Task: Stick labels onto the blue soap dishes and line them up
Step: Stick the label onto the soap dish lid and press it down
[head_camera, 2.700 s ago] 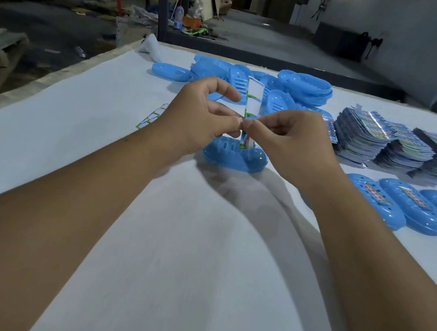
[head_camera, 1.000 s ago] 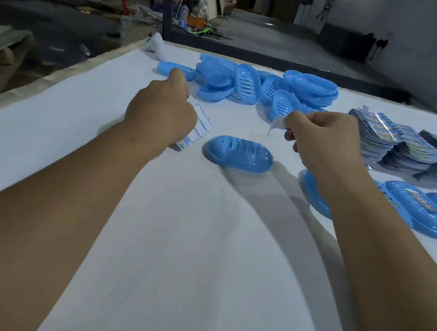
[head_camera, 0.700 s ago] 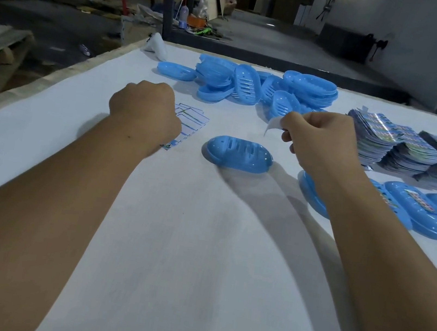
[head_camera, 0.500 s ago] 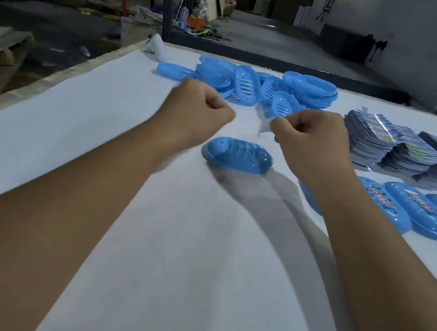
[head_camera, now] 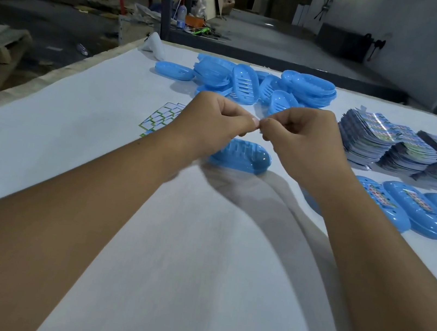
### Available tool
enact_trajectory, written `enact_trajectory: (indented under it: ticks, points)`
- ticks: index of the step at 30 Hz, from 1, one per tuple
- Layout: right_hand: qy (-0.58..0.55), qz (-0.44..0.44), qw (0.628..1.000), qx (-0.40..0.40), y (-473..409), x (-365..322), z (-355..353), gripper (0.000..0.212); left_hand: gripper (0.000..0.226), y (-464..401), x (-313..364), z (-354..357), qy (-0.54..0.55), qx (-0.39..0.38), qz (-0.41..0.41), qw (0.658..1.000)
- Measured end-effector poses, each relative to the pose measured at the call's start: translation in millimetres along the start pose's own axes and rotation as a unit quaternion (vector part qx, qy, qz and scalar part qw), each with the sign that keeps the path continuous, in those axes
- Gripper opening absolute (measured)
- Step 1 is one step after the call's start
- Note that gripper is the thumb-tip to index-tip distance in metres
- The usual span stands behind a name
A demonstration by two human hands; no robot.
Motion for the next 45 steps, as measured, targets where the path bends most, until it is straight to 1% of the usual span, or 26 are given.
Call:
enact_trajectory:
  ticks: [6,13,15,20,24,26,31,35,39,43,45]
  points:
    - [-0.005,-0.014,0.999,-0.042,-0.5,-0.9,3.9,0.022,0.017,-4.4,-4.3,-4.0,0.005,0.019,-0.005,1.0]
    - [0.054,0.065,0.996,0.036,-6.6,15.2,-4.3,0.022,0.017,-8.5,-12.5,-3.0,-0.014,0.06,-0.023,0.998]
    - [0.046,0.077,0.995,0.041,-7.2,17.4,-5.8,0.023,0.017,-9.4,-14.0,-1.9,-0.012,0.057,-0.025,0.998]
    - [0.019,0.088,0.996,0.025,-6.8,17.5,-2.9,0.024,0.018,-11.6,-15.9,-1.9,-0.015,0.063,-0.022,0.998]
    - [-0.028,0.093,0.995,0.012,-6.7,17.5,-1.8,0.018,0.019,-12.2,-16.3,-3.4,-0.01,0.066,-0.039,0.997]
    - [-0.034,0.087,0.996,0.002,-6.5,16.4,-0.1,0.017,0.021,-12.2,-16.6,-4.6,-0.006,0.068,-0.05,0.996]
    - [-0.022,0.08,0.997,0.003,-8.4,17.0,2.3,0.021,0.023,-12.3,-20.1,-6.1,0.006,0.053,-0.083,0.995]
    - [0.0,0.075,0.997,-0.02,-7.4,19.6,7.6,0.021,0.021,-10.0,-23.6,-6.5,0.024,0.036,-0.118,0.992]
    - [0.011,0.074,0.997,-0.035,-8.2,23.5,13.2,0.02,0.034,-8.3,-26.4,-6.2,0.027,-0.005,-0.142,0.989]
    - [0.042,0.084,0.994,-0.059,-8.5,27.8,17.1,0.026,0.046,-9.1,-29.1,-6.8,0.017,-0.013,-0.148,0.989]
    - [0.053,0.087,0.992,-0.07,-8.7,29.3,19.1,0.029,0.042,-9.6,-30.3,-7.1,0.009,-0.01,-0.152,0.988]
Point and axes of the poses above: each hand's wrist, its own y-axis away from the middle knuckle, its own z-axis out of the palm, x = y × z, the point moved 4 cm from there along -y, towards the middle knuckle, and after that the axes turned 1 degree about -x, right-handed, at the moved point
